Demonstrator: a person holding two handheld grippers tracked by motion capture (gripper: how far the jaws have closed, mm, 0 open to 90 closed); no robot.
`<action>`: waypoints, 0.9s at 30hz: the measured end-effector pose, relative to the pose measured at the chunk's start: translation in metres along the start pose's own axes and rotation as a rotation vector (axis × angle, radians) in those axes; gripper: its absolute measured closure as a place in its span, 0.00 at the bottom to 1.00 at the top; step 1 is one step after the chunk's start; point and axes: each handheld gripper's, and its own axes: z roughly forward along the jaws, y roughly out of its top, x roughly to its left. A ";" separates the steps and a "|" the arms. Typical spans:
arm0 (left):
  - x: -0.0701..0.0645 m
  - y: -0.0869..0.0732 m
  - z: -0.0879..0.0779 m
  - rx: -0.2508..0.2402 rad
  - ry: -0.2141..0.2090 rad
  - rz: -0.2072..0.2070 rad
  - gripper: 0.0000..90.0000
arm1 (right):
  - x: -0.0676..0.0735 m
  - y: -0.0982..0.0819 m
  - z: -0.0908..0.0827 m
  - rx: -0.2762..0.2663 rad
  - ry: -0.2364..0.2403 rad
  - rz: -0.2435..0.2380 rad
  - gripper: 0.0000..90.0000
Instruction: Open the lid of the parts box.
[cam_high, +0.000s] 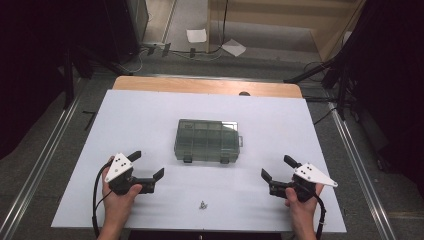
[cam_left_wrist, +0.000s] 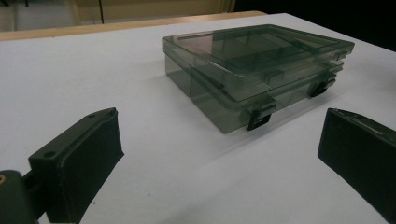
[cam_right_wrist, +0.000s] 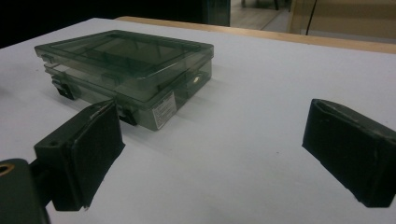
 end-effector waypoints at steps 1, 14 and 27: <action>0.000 0.000 0.000 0.000 0.000 0.000 0.00 | 0.001 0.000 0.001 0.000 0.002 -0.003 0.06; -0.015 0.003 0.017 0.023 -0.046 0.029 0.00 | 0.016 0.004 0.017 0.015 0.036 -0.023 0.08; -0.030 0.004 0.034 0.067 -0.067 0.011 0.16 | 0.035 0.008 0.033 0.044 0.090 -0.023 0.19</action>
